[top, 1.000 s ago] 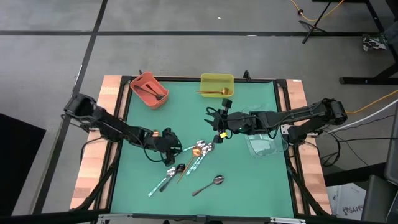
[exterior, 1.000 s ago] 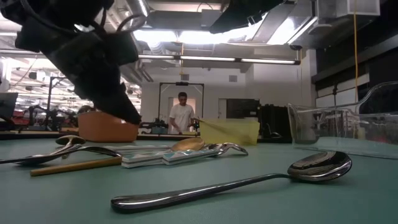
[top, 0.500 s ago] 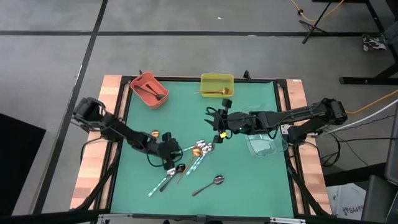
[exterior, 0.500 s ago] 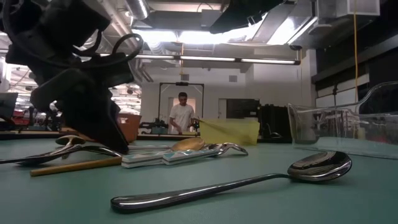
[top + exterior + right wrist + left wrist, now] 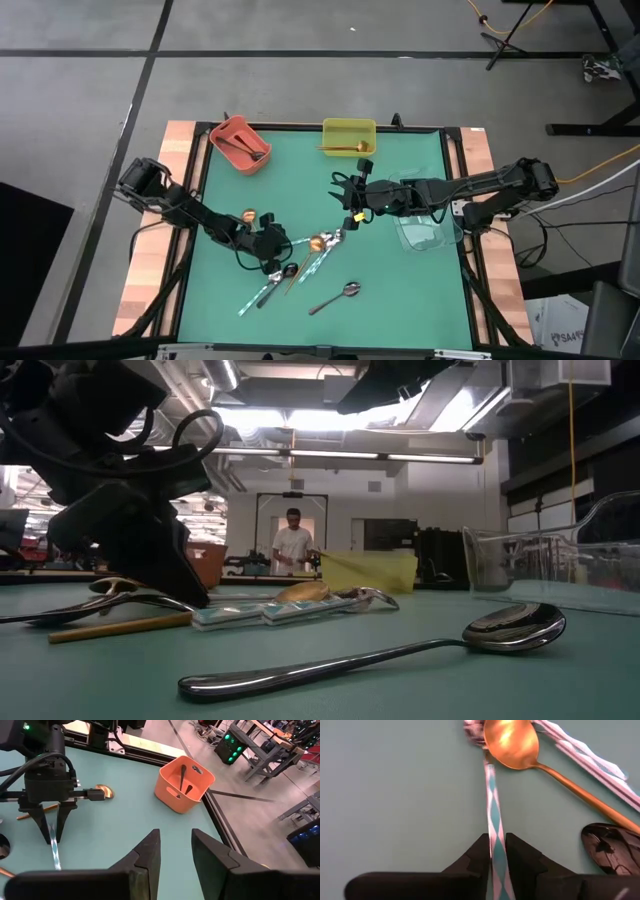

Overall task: Sort silverware by color (type)
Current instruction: Put the white patterned spoon into the transparent bin

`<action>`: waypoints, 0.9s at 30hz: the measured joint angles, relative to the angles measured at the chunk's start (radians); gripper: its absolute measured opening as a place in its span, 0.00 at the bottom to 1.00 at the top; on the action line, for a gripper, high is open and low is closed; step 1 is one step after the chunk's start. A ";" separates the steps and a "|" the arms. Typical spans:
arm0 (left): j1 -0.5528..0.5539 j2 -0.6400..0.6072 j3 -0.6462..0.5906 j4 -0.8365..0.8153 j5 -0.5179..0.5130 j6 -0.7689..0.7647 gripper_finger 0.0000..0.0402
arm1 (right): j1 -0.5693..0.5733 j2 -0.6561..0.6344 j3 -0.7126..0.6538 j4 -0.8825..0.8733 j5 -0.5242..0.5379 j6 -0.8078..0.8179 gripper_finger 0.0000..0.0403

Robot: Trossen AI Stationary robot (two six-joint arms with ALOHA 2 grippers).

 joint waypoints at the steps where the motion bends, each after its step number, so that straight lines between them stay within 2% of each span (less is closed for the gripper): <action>1: 0.000 0.000 0.000 0.002 -0.001 0.000 0.11 | 0.000 0.000 0.000 0.000 0.000 0.000 0.26; 6: 0.000 0.000 -0.001 0.008 -0.016 -0.008 0.07 | 0.000 0.000 0.000 0.000 0.000 0.000 0.26; 21: 0.005 -0.035 -0.003 0.046 -0.055 -0.036 0.08 | 0.000 0.000 0.000 0.000 0.000 0.000 0.26; 27: 0.040 -0.061 -0.002 0.080 -0.059 -0.036 0.08 | 0.000 0.000 0.000 0.003 0.000 0.000 0.26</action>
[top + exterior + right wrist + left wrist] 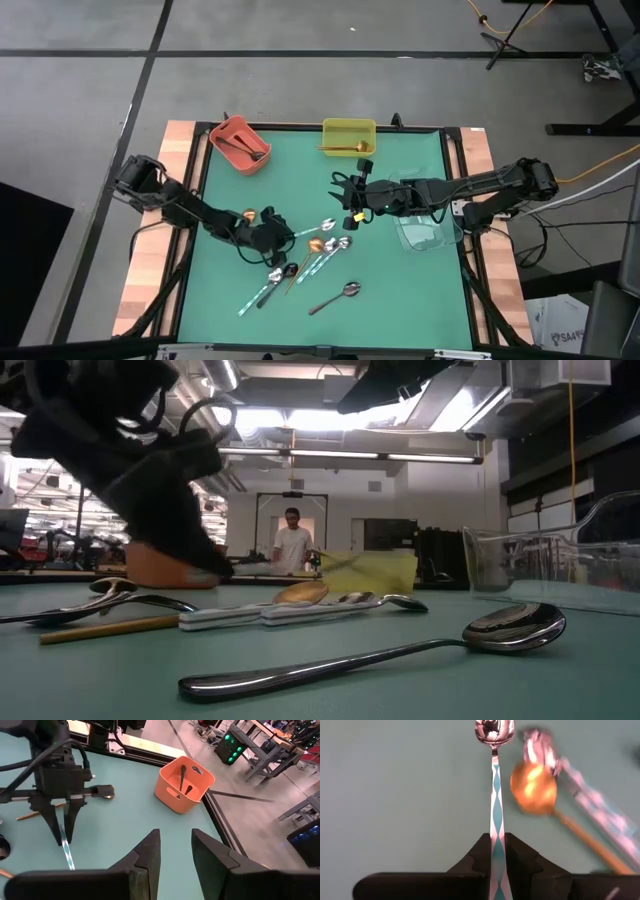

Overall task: Sort silverware by color (type)
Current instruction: Put the white patterned spoon into the transparent bin

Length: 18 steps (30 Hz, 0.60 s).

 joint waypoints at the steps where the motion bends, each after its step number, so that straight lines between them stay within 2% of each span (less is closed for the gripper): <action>1: 0.006 0.000 0.002 0.009 0.002 0.002 0.08 | 0.000 0.000 0.000 0.002 0.000 0.000 0.26; 4: 0.025 0.000 0.001 0.042 0.006 0.008 0.08 | 0.000 0.000 0.000 0.009 -0.008 0.000 0.26; 12: 0.054 0.000 0.002 0.127 0.014 0.011 0.08 | 0.000 0.000 0.000 0.031 -0.134 -0.001 0.26; 18: 0.056 0.000 0.002 0.186 0.014 0.011 0.08 | 0.000 0.000 0.000 0.091 -0.191 0.000 0.26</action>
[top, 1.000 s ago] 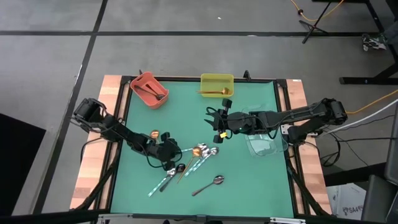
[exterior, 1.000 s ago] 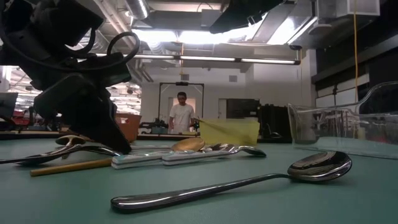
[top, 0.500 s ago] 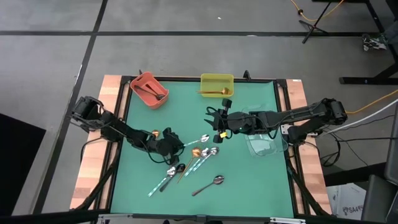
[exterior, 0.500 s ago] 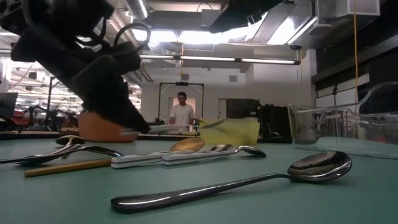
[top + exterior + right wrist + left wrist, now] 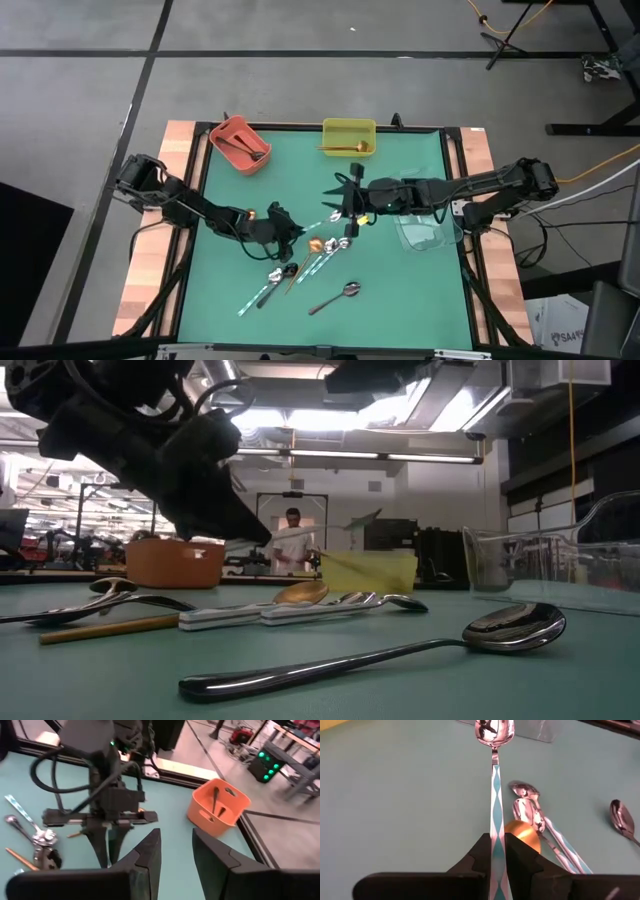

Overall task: Sort silverware by color (type)
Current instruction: Put the white patterned spoon into the transparent bin

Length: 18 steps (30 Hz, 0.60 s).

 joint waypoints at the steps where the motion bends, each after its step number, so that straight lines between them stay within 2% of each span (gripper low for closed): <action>1: 0.000 0.000 0.000 0.003 0.000 0.000 0.08 | 0.000 0.000 0.000 0.007 -0.012 0.000 0.26; 18: 0.000 0.000 0.000 0.006 -0.010 0.055 0.08 | 0.000 0.000 0.000 0.031 -0.211 0.000 0.26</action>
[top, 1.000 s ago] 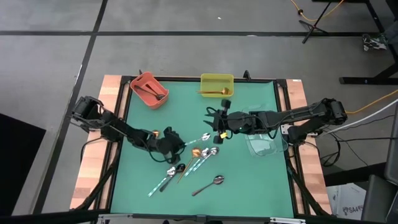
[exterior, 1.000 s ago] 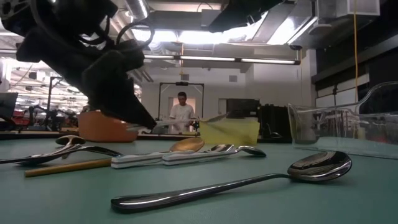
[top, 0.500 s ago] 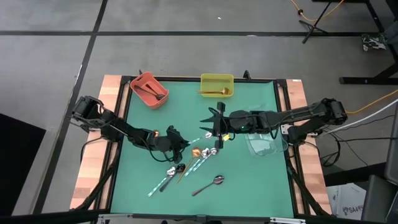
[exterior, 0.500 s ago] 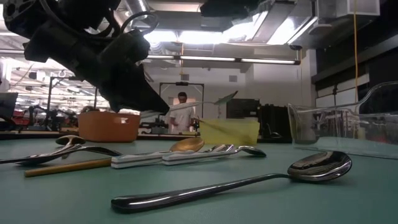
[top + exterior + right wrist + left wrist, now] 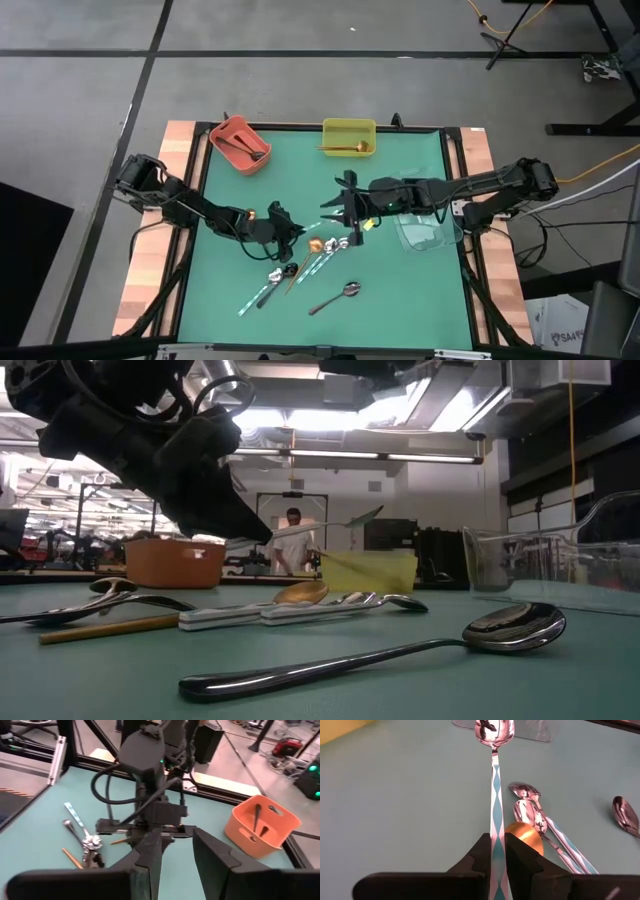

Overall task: Sort silverware by color (type)
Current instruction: Put the white patterned spoon into the transparent bin

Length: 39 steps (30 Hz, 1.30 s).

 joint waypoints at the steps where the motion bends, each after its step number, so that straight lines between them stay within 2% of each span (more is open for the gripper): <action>1: 0.000 0.000 0.000 0.000 0.000 0.000 0.08 | 0.000 0.000 0.000 0.000 -0.009 0.000 0.26; 12: 0.000 0.000 0.000 0.000 -0.001 0.035 0.08 | -0.013 0.020 0.001 -0.005 -0.046 0.061 0.26; 18: 0.000 -0.001 0.001 -0.001 -0.001 0.043 0.08 | -0.041 0.127 0.001 0.017 -0.122 0.091 0.26; 26: 0.000 -0.001 0.001 -0.004 0.000 0.049 0.08 | -0.054 0.238 0.001 0.062 -0.131 0.088 0.26; 39: 0.000 -0.001 0.001 -0.005 -0.001 0.050 0.08 | -0.054 0.341 0.001 0.061 -0.137 0.090 0.26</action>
